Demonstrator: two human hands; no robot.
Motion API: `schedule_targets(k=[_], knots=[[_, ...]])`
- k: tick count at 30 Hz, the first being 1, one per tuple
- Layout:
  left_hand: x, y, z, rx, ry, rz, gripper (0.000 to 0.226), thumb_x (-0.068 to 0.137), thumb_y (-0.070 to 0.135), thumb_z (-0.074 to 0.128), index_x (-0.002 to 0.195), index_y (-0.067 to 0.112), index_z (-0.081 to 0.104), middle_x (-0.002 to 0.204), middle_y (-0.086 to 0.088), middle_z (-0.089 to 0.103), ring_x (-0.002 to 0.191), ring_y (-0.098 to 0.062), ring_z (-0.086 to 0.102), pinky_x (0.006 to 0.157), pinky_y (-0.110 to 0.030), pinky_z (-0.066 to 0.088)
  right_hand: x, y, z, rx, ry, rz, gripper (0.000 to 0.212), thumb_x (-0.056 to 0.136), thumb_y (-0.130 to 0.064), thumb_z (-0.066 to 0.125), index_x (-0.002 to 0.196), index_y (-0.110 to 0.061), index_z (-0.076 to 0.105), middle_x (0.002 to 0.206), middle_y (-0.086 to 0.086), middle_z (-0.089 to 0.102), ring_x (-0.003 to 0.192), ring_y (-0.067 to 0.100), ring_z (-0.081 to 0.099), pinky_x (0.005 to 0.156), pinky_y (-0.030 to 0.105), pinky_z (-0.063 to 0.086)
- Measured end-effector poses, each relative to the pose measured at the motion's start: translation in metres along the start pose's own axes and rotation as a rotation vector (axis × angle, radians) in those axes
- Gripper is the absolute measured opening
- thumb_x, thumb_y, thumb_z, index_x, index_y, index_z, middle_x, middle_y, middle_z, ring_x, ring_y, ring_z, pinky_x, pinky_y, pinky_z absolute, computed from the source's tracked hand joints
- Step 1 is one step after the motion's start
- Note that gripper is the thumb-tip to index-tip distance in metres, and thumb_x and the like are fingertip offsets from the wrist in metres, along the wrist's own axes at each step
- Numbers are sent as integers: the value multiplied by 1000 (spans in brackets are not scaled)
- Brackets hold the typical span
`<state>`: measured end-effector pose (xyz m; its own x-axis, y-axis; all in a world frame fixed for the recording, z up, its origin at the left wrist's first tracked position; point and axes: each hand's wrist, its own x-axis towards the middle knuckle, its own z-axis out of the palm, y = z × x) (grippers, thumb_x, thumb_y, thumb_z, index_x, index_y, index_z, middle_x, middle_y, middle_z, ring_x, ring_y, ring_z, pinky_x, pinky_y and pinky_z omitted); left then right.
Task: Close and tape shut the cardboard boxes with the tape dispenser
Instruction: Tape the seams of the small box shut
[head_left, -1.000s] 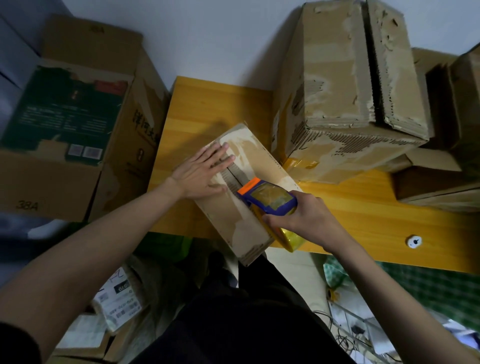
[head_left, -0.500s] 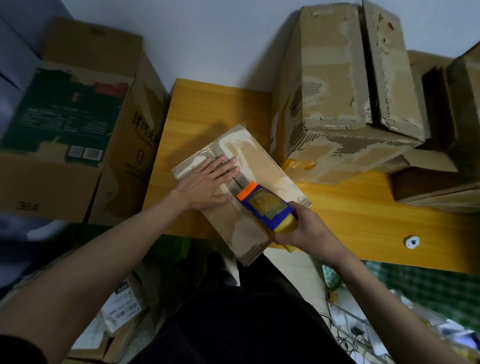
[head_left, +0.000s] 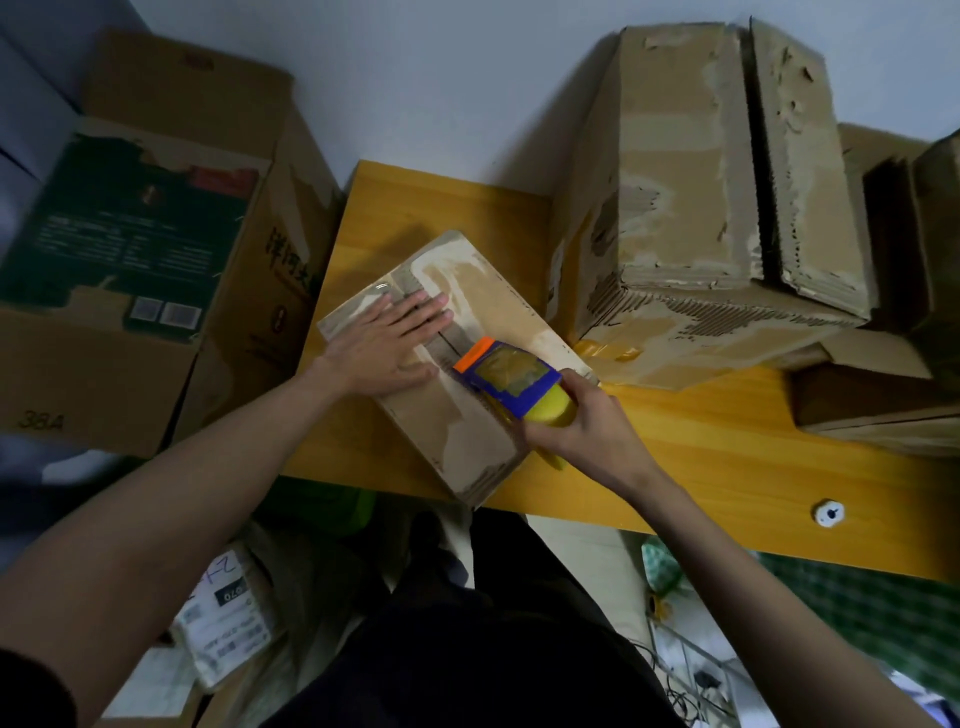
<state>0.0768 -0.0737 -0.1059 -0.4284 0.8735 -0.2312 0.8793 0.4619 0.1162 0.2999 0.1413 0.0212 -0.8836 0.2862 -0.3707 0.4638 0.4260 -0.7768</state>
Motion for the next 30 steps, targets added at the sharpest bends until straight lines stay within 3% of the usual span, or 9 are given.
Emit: schedule_targets(k=[4, 8, 11, 16, 19, 23, 26, 30], knots=[[0, 0, 3, -23, 12, 11, 77, 97, 70, 12, 159, 32, -14, 167, 11, -20, 154, -12, -18, 127, -46, 0, -2, 1, -1, 47, -21, 20, 44, 77, -25, 85, 115, -22, 63, 99, -14, 72, 87, -1, 65, 71, 20, 53], [0, -1, 4, -41, 13, 17, 77, 97, 69, 13, 159, 33, -14, 167, 13, -19, 153, -10, -18, 126, -46, -1, -10, 3, -3, -15, -74, 20, 61, 71, -31, 89, 122, -32, 55, 109, -20, 66, 100, 2, 62, 84, 27, 53], [0, -1, 2, -61, 5, 16, 76, 97, 68, 15, 159, 34, -15, 166, 15, -21, 153, -8, -19, 126, -46, -2, -24, 7, -12, -53, -76, 16, 66, 70, -29, 90, 122, -39, 51, 104, -25, 65, 95, 0, 62, 79, 22, 49], [0, -1, 3, -52, -6, 8, 76, 97, 68, 12, 159, 33, -16, 166, 14, -22, 152, -7, -20, 126, -46, -2, -58, 21, -32, -66, -52, 84, 55, 69, -31, 91, 114, -29, 60, 91, -7, 73, 81, 11, 68, 66, 29, 54], [-1, 0, 4, -42, -1, 15, 76, 97, 70, 9, 158, 33, -17, 166, 14, -22, 152, -8, -20, 126, -46, -2, -74, 23, -37, -63, -52, 76, 55, 68, -36, 91, 112, -32, 58, 94, -5, 74, 81, 19, 70, 70, 35, 56], [-1, 1, 2, -35, -3, 23, 76, 96, 70, 7, 158, 33, -18, 165, 14, -23, 152, -7, -20, 126, -46, -3, -84, 24, -38, -52, -50, 83, 52, 68, -39, 90, 101, -45, 51, 96, -11, 72, 89, 21, 68, 79, 31, 53], [-1, 7, 1, -11, -13, 60, 77, 96, 70, 8, 158, 33, -17, 166, 14, -22, 152, -7, -21, 126, -44, -6, -93, 29, -41, -61, -63, 100, 56, 64, -53, 89, 103, -53, 49, 99, -13, 72, 99, 21, 65, 90, 37, 54], [1, 12, 0, 25, -34, 47, 77, 95, 70, 3, 158, 33, -19, 166, 12, -23, 152, -8, -21, 126, -45, -5, -104, 38, -42, 15, -27, 127, 59, 60, -56, 89, 107, -40, 57, 100, -4, 74, 96, 22, 68, 90, 47, 54]])
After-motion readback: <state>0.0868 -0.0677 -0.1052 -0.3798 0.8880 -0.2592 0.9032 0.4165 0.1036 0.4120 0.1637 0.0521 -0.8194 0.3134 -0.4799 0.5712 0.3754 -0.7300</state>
